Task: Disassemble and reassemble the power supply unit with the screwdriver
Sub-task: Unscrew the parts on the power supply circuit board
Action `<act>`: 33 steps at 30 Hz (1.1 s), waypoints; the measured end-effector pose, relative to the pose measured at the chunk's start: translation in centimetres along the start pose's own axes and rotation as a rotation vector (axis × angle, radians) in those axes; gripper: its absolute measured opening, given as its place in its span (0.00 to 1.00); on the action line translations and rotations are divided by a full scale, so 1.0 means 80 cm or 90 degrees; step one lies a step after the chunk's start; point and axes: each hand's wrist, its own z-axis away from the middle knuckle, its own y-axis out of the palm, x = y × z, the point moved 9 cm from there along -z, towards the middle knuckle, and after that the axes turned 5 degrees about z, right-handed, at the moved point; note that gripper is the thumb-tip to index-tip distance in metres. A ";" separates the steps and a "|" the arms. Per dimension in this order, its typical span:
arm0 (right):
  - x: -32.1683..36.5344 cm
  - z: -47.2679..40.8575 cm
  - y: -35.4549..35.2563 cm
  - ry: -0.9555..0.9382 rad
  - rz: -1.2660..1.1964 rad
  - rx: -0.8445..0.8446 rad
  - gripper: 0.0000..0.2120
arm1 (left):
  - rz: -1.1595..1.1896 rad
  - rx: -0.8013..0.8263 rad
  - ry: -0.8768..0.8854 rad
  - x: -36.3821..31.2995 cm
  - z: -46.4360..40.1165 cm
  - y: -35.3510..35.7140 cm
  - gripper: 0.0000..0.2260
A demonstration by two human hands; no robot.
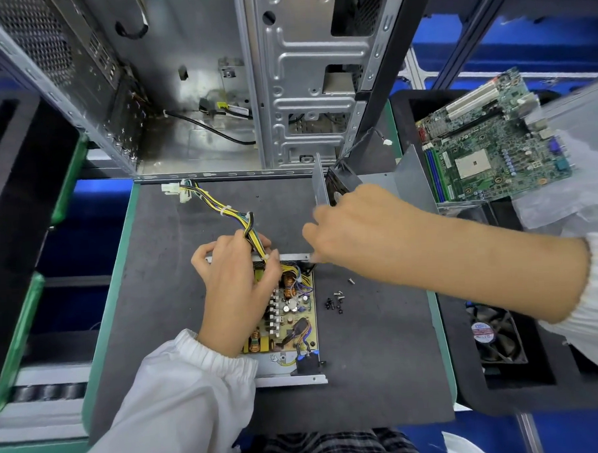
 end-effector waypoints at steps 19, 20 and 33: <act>-0.014 -0.008 -0.018 0.107 -0.194 -0.109 0.12 | -0.140 0.001 0.039 -0.023 -0.014 -0.071 0.10; -0.015 -0.006 -0.011 0.092 -0.264 -0.085 0.07 | -0.080 0.047 0.080 -0.039 -0.018 -0.065 0.09; -0.016 0.012 -0.027 -0.019 -0.326 -0.141 0.13 | 0.284 0.272 0.074 -0.060 -0.032 0.033 0.14</act>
